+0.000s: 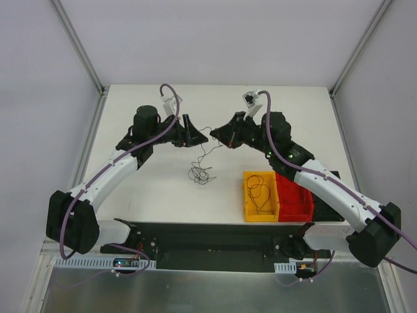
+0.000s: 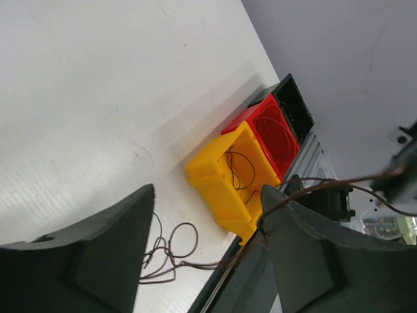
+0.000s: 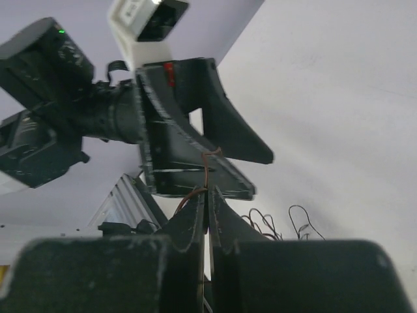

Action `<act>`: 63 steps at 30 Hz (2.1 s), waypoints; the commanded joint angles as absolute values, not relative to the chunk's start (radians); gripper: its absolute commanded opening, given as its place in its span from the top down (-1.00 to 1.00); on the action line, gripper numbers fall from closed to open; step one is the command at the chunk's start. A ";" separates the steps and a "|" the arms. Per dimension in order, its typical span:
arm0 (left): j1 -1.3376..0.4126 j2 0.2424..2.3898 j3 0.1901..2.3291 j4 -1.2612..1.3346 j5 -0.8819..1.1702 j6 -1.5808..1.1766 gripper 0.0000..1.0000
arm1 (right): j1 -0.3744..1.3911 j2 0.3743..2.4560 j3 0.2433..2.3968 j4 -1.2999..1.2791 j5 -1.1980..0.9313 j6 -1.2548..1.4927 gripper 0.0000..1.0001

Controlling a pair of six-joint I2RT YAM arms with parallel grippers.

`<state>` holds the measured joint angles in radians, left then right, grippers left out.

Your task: Untangle the cables

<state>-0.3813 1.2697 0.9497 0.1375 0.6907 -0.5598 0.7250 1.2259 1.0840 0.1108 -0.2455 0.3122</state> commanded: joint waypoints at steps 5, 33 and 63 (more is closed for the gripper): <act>-0.403 1.405 1.012 0.166 0.592 -0.649 0.32 | 0.762 1.158 1.097 0.236 -0.356 0.448 1.00; -0.405 0.977 1.040 0.005 0.445 -0.393 1.00 | 0.917 1.252 1.163 0.089 -0.299 0.052 -0.60; -0.405 0.983 1.112 0.029 0.466 -0.399 1.00 | 0.968 1.479 1.203 0.385 -0.489 0.139 -0.11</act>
<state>-0.4000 0.9939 1.0466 -0.0006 0.4667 -0.4046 0.9638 1.4464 1.2060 0.2123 -0.3737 0.0654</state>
